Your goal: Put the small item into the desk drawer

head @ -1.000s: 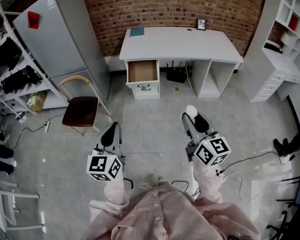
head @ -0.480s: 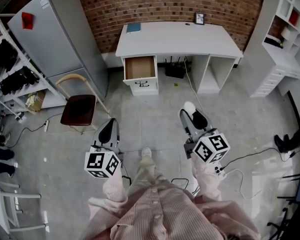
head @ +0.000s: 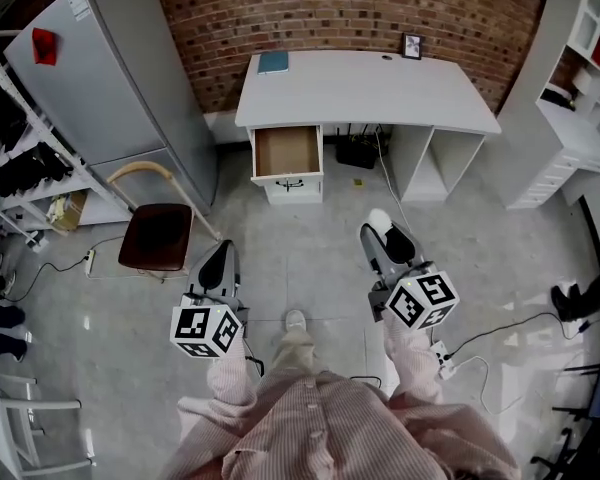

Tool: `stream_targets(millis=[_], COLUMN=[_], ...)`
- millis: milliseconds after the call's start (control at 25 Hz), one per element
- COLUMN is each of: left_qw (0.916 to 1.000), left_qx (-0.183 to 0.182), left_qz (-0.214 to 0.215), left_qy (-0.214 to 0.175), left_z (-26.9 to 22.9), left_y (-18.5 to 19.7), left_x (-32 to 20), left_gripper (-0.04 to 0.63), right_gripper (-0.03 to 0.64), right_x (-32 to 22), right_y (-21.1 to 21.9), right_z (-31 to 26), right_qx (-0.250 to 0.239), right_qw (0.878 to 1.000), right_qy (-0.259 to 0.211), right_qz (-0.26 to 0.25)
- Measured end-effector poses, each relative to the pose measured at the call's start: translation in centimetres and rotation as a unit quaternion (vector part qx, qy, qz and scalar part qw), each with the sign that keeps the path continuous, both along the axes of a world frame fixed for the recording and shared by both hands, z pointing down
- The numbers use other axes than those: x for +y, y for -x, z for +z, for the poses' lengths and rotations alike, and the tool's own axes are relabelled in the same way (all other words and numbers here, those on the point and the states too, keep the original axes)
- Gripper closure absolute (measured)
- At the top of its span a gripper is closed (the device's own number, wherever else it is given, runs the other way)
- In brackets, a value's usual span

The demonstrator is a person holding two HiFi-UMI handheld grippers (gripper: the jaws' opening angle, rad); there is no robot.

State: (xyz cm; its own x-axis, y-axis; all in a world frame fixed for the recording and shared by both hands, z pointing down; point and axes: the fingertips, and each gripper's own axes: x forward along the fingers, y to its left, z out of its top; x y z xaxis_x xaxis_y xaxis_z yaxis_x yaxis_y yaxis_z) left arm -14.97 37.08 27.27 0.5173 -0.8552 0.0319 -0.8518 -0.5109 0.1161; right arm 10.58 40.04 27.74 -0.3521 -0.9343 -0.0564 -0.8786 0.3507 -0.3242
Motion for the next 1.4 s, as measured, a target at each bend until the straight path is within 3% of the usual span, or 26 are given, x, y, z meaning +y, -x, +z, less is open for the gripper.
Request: stream_targets(millis=[560,800,1400], left_qw=[0.9989,0.9980,0.9976], left_qx=[0.018,0.014,0.018], left_qz=[0.039,0.056,0.047], left_qy=[0.019,0.027,0.047], left_z=[-0.1,0.5,3.9], left_y=[1.0,1.0,1.1], left_x=[-18.9,-23.3,-29.8], left_gripper=[0.597,0.597,0.597], right_gripper=[0.448,0.448,0.448], right_x=[-16.3,-20.5,-28.1], right_y=[2.6,3.2,3.1], right_z=[0.6,0.9,4.1], right_qx=[0.003,0.004,0.000], right_qw=[0.999,0.999,0.998], right_qy=[0.031,0.036,0.054], right_qz=[0.022,0.029,0.013])
